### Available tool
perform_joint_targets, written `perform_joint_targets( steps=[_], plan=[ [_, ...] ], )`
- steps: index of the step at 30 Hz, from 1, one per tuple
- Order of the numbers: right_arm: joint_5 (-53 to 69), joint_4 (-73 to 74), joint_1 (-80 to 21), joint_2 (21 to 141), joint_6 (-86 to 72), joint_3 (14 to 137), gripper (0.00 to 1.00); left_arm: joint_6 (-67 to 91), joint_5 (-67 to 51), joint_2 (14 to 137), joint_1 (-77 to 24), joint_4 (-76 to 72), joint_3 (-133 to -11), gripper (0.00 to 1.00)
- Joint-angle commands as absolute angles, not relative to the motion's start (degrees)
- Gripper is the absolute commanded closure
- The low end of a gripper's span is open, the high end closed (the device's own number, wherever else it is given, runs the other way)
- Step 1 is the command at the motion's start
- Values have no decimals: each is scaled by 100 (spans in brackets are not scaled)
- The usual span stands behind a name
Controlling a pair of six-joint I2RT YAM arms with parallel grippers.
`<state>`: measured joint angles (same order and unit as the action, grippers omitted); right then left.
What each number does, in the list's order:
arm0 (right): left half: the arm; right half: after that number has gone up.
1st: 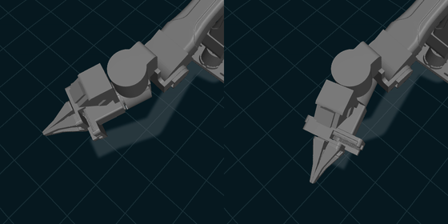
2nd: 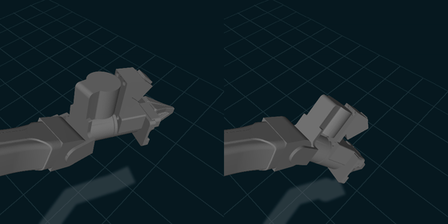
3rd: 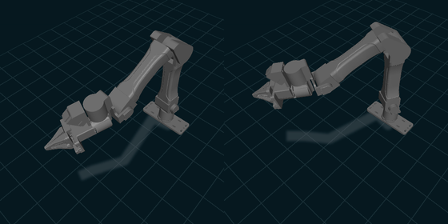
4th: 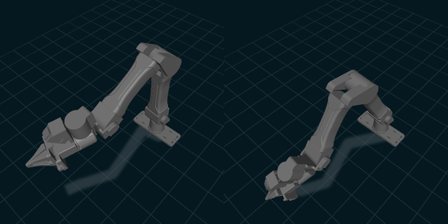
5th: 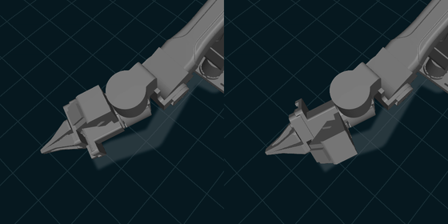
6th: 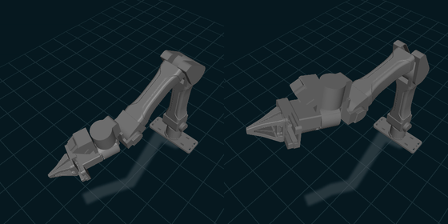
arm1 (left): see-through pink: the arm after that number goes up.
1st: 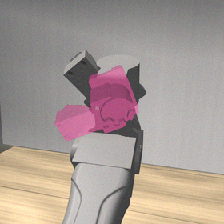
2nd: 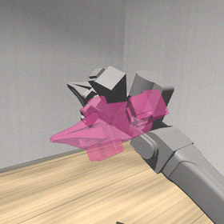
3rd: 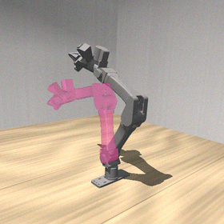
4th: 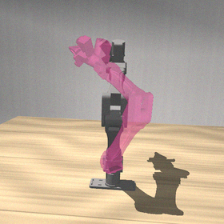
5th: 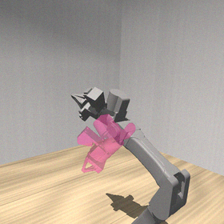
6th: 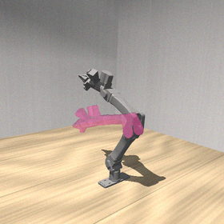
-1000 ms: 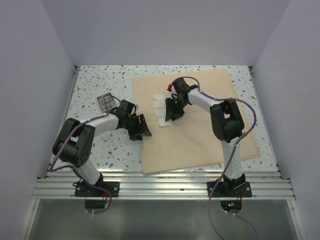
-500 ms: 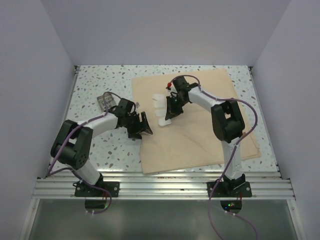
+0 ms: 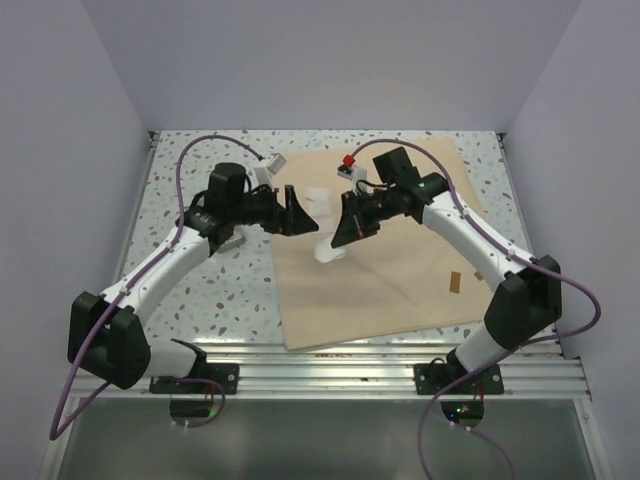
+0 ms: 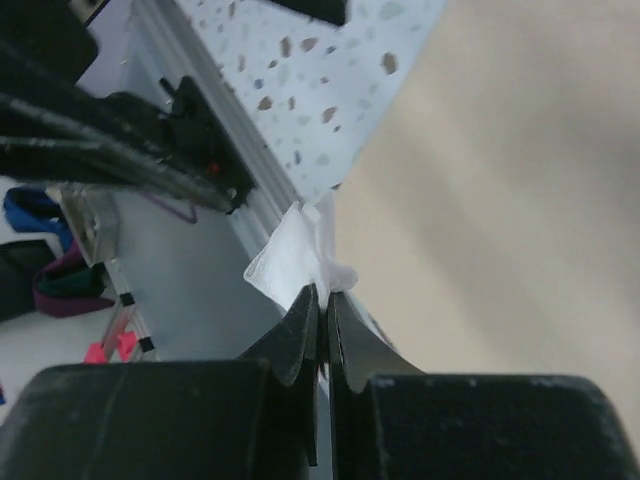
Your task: Prepare the surgical pack
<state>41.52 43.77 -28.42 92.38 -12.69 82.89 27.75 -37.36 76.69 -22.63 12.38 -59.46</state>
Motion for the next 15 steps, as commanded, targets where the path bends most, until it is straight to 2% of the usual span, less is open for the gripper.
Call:
perform_joint_targets(
  steps=[1, 2, 8, 15],
  plan=[
    [5157, 4246, -2962, 8720, -1150, 7727, 100, 2461, -4647, 7568, -2329, 722, -5863, 14],
    [5264, 4123, -2988, 8606, -1204, 7630, 100, 2487, -5145, 7533, -2347, 590, -5801, 14],
    [5598, 4069, -3102, 8376, -1187, 7559, 100, 2592, -6430, 7383, -2426, 177, -5511, 16],
    [5765, 4043, -3138, 8446, -1178, 7681, 100, 2786, -6899, 7400, -2689, -36, -5344, 17]
  ],
)
